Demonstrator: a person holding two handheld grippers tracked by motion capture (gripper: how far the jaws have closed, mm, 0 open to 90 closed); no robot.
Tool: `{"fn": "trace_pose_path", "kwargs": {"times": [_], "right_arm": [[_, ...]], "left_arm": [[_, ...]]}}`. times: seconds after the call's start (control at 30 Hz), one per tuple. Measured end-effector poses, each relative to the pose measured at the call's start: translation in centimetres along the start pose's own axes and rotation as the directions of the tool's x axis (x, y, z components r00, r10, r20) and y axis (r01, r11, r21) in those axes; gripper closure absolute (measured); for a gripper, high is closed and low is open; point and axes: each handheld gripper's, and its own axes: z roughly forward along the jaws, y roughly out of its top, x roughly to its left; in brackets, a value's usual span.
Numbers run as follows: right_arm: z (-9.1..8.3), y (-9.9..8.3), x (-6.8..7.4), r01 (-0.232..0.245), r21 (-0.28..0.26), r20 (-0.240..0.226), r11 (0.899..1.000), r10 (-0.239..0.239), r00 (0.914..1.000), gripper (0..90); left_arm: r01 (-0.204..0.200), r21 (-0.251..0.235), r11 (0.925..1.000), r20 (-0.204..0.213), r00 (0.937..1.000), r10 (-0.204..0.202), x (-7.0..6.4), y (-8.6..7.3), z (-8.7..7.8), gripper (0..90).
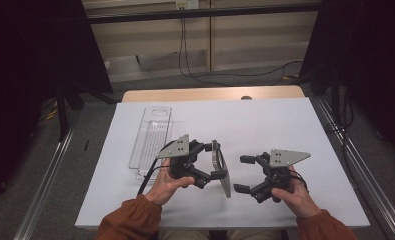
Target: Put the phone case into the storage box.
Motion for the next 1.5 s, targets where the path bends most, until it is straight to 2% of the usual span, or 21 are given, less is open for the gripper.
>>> {"fn": "trace_pose_path", "kwargs": {"times": [0.07,0.1,0.23,0.33,0.53,0.6,0.73,0.8,0.97,1.1,1.13,1.17,1.2,1.23,1.3,1.33,1.37,1.4,1.43,1.47,1.5], "right_arm": [[-0.1,0.0,0.0,-0.005,-0.002,0.017,1.000,0.005,0.9998,3.2],[-0.1,0.0,-0.1,-0.005,0.000,0.024,1.000,0.005,0.9997,3.2],[-0.2,-0.1,-0.2,-0.015,-0.001,0.072,1.000,0.015,0.9973,3.3],[-0.5,-0.2,-0.3,-0.026,-0.010,0.110,1.000,0.026,0.9936,3.3],[-1.0,-0.4,-0.4,-0.045,-0.033,0.205,0.998,0.051,0.9775,0.5],[-1.2,-0.4,-0.4,-0.044,-0.049,0.233,0.998,0.054,0.9709,0.0],[-1.5,-0.5,-0.4,-0.054,-0.066,0.254,0.996,0.069,0.9648,0.0],[-1.8,-0.5,-0.4,-0.054,-0.075,0.269,0.996,0.073,0.9604,0.0],[-2.4,-0.9,-0.1,-0.046,-0.077,0.301,0.996,0.067,0.9513,0.0],[-2.8,-1.2,0.2,-0.022,-0.065,0.344,0.998,0.043,0.9379,0.3],[-3.0,-1.3,0.3,-0.019,-0.067,0.359,0.998,0.042,0.9325,0.3],[-3.1,-1.4,0.3,-0.017,-0.071,0.371,0.997,0.043,0.9275,0.3],[-3.2,-1.5,0.4,-0.014,-0.075,0.382,0.997,0.042,0.9234,0.4],[-3.4,-1.6,0.4,-0.015,-0.069,0.389,0.997,0.041,0.9202,0.5],[-3.7,-1.8,0.5,-0.014,-0.082,0.406,0.997,0.046,0.9125,0.4],[-3.9,-1.9,0.6,-0.011,-0.082,0.412,0.997,0.044,0.9103,0.4],[-4.1,-2.0,0.6,-0.011,-0.081,0.422,0.997,0.044,0.9057,0.4],[-4.3,-2.1,0.7,-0.011,-0.083,0.432,0.996,0.046,0.9009,0.4],[-4.5,-2.2,0.7,-0.014,-0.083,0.434,0.996,0.049,0.8994,0.4],[-4.6,-2.3,0.7,-0.014,-0.087,0.438,0.996,0.051,0.8973,0.4],[-4.8,-2.4,0.7,-0.014,-0.086,0.447,0.996,0.052,0.8933,0.4]], "left_arm": [[-0.004,0.005,1.0000,-0.017,0.9998,0.004,0.1,0.0,-0.2,12.9],[0.010,0.001,0.9999,-0.023,0.9997,-0.010,0.0,-0.1,-0.2,12.9],[-0.004,0.017,0.9998,-0.055,0.9985,0.005,0.1,0.0,-0.7,12.9],[0.008,0.003,1.0000,-0.089,0.9960,-0.008,0.0,0.1,-0.9,12.9],[0.013,0.018,0.9997,-0.147,0.9891,-0.010,0.0,0.1,-1.8,12.9],[0.017,0.005,0.9998,-0.162,0.9866,-0.016,0.1,0.2,-2.0,12.9],[0.028,0.000,0.9996,-0.207,0.9779,-0.027,0.1,0.5,-2.5,12.9],[0.028,0.012,0.9995,-0.204,0.9786,-0.025,0.3,0.5,-2.7,12.9],[0.041,0.000,0.9992,-0.265,0.9634,-0.039,0.2,0.4,-2.9,12.9],[0.047,0.010,0.9988,-0.282,0.9584,-0.043,0.2,0.5,-3.2,12.9],[0.047,0.014,0.9988,-0.306,0.9513,-0.041,0.1,0.5,-3.3,12.8],[0.046,-0.002,0.9989,-0.296,0.9542,-0.045,0.2,0.5,-3.2,12.9],[0.050,-0.002,0.9988,-0.341,0.9388,-0.048,0.0,0.6,-3.3,12.9],[0.049,0.011,0.9988,-0.318,0.9472,-0.043,0.2,0.6,-3.5,12.8],[0.052,0.008,0.9986,-0.333,0.9419,-0.047,0.2,0.7,-3.6,12.8],[0.051,0.013,0.9986,-0.323,0.9454,-0.044,0.3,0.7,-3.8,12.8],[0.052,0.008,0.9986,-0.343,0.9381,-0.046,0.2,0.8,-3.8,12.8],[0.054,0.006,0.9985,-0.352,0.9346,-0.048,0.3,0.8,-3.8,12.9],[0.055,0.006,0.9984,-0.350,0.9353,-0.050,0.3,0.8,-3.8,12.8],[0.055,0.006,0.9985,-0.363,0.9306,-0.049,0.3,0.8,-3.9,12.9],[0.057,0.005,0.9984,-0.365,0.9298,-0.051,0.4,0.8,-3.9,12.8]]}}
